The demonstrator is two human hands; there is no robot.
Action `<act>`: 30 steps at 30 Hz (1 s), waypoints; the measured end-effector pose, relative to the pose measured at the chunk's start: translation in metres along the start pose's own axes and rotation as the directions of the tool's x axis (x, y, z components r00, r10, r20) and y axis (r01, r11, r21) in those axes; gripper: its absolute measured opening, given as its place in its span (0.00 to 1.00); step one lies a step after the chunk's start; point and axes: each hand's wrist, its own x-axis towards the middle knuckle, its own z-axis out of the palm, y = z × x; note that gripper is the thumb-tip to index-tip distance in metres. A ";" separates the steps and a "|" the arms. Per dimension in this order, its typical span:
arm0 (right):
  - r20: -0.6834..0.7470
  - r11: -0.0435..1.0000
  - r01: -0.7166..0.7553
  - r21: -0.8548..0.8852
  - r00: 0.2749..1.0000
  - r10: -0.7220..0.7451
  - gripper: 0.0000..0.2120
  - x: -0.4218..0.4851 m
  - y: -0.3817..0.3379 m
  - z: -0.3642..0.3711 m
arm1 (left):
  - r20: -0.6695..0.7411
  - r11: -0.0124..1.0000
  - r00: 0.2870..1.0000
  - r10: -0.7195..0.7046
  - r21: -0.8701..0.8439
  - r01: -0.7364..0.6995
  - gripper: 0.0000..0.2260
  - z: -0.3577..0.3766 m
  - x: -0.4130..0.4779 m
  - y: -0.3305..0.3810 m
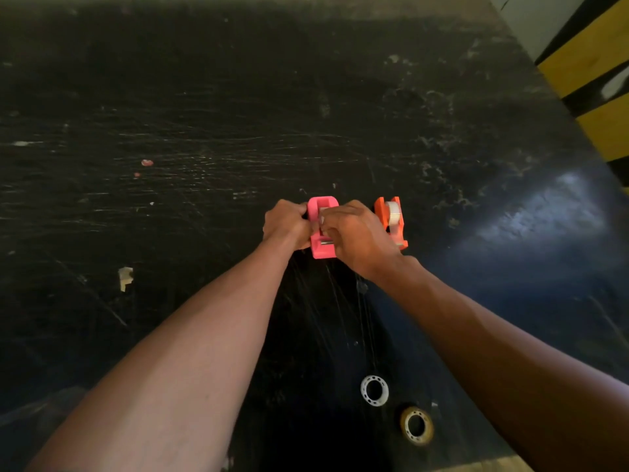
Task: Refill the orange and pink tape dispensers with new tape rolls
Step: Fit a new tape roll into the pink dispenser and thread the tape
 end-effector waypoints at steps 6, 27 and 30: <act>-0.047 0.991 -0.116 0.069 0.992 0.119 0.10 -0.008 -0.006 0.011 | -0.001 1.000 1.000 -0.002 -0.013 0.002 0.19 -0.001 -0.003 0.002; -0.276 0.982 -0.187 0.012 0.944 0.183 0.06 -0.048 -0.019 0.029 | -0.074 1.000 0.997 0.020 0.023 -0.018 0.20 0.005 -0.003 0.002; -0.289 0.981 -0.190 0.021 0.938 0.188 0.04 -0.054 -0.022 0.034 | -0.083 0.999 0.996 0.031 0.038 -0.028 0.19 0.006 -0.002 0.001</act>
